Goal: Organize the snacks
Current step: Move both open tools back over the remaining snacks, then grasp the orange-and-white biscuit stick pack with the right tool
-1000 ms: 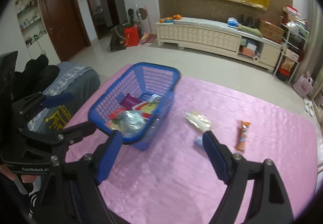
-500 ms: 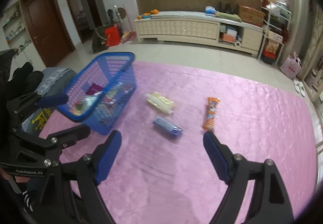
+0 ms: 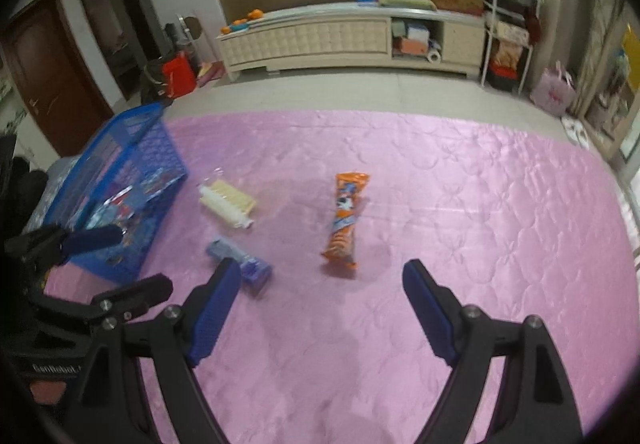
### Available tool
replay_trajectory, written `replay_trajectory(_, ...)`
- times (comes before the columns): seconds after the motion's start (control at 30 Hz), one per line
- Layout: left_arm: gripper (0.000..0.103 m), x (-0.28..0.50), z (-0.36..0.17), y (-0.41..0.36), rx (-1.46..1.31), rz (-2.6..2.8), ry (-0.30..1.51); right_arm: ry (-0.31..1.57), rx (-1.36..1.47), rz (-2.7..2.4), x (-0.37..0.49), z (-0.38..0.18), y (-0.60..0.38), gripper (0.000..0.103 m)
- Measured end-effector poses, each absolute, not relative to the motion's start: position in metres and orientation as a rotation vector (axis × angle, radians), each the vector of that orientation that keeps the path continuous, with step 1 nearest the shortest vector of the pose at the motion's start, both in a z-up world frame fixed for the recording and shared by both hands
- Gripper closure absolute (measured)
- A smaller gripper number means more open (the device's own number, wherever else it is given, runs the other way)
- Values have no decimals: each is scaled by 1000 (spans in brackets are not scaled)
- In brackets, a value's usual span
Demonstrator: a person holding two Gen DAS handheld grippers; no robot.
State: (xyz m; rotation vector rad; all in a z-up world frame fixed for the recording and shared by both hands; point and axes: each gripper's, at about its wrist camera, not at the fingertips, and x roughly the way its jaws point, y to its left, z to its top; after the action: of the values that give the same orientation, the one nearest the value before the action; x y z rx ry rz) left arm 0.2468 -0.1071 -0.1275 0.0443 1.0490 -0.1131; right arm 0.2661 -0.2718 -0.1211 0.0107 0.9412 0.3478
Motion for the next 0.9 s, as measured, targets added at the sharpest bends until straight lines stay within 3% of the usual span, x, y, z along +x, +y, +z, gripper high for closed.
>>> replay_trajectory(0.4, 20, 292, -176, -82, -20, -11, 1099, 1001, 16, 346, 333, -186, -267, 17)
replay_trajectory(0.47, 20, 292, -178, -78, -37, -3, 1094, 1005, 20, 360, 337, -194, -263, 23)
replay_trajectory(0.53, 20, 290, -179, -76, -52, -1, 1090, 1017, 2, 375, 340, -202, -259, 42)
replay_trajectory(0.6, 20, 290, -181, -73, -67, -2, 1093, 1036, -14, 376, 345, -211, -256, 46)
replay_trajectory(0.67, 20, 288, -185, -71, -88, 9, 1102, 1007, -28, 380, 341, -210, -254, 60)
replay_trajectory(0.7, 20, 287, -187, -70, -105, 15, 1110, 997, -39, 376, 340, -209, -253, 77)
replay_trajectory(0.9, 20, 273, -186, -69, -148, 52, 1124, 966, -113, 518, 320, -206, -236, 79)
